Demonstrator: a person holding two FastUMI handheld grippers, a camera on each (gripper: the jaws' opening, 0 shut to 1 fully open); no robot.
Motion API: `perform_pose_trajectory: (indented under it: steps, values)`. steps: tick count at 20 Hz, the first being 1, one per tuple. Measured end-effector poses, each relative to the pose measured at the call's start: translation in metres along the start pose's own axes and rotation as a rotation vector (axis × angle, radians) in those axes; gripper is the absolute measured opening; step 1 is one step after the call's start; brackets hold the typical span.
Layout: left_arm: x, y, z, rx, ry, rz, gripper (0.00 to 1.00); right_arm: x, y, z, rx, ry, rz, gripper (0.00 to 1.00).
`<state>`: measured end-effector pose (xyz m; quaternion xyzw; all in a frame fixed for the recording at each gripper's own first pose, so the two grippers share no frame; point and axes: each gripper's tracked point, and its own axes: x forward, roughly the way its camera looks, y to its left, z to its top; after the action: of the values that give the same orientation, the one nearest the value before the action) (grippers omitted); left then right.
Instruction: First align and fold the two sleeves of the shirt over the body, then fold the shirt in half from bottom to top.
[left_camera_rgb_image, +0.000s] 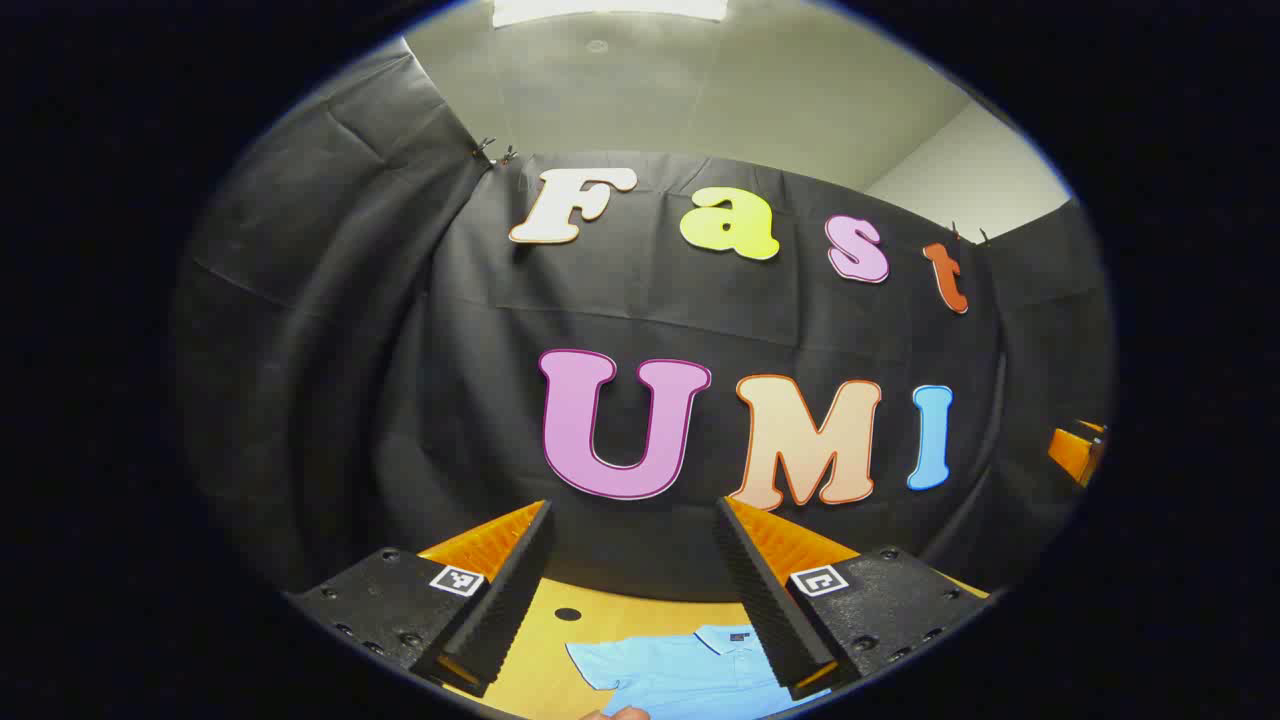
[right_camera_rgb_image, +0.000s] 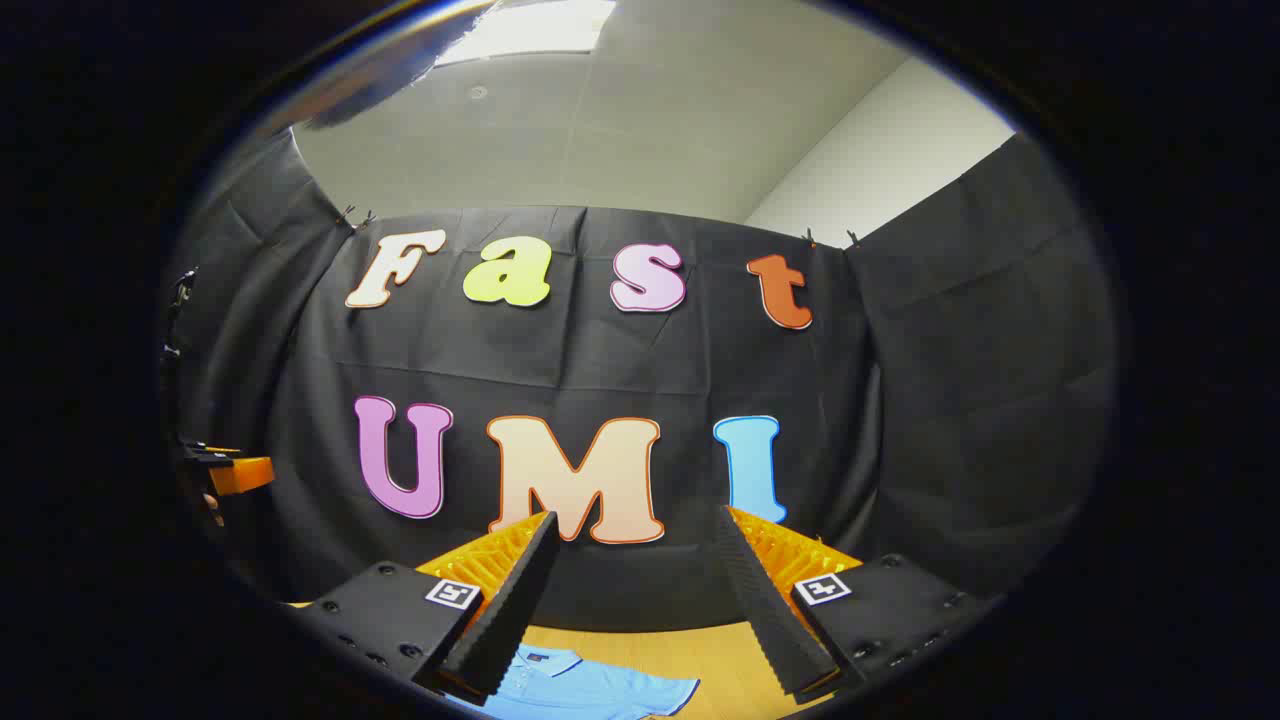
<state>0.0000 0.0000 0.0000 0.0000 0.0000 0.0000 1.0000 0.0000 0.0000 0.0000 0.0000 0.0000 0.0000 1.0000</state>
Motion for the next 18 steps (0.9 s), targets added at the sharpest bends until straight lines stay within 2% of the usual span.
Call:
perform_pose_trajectory:
  steps: [1, 3, 7, 18]
  values:
    - [0.000, 0.002, -0.001, 0.001, 0.001, 0.002, 0.93, 0.000, 0.001, 0.000, 0.003, 0.000, 0.000, 1.00]
    - [-0.002, 0.004, 0.001, 0.003, -0.004, 0.004, 0.96, 0.000, 0.005, 0.004, 0.008, -0.007, 0.003, 1.00]
    - [-0.006, 0.010, 0.002, 0.000, -0.009, 0.008, 0.93, -0.001, 0.015, 0.001, -0.001, 0.004, 0.011, 0.99]
    - [-0.015, 0.034, -0.001, 0.034, -0.002, 0.002, 0.94, -0.012, 0.042, -0.014, -0.016, 0.053, 0.002, 0.98]
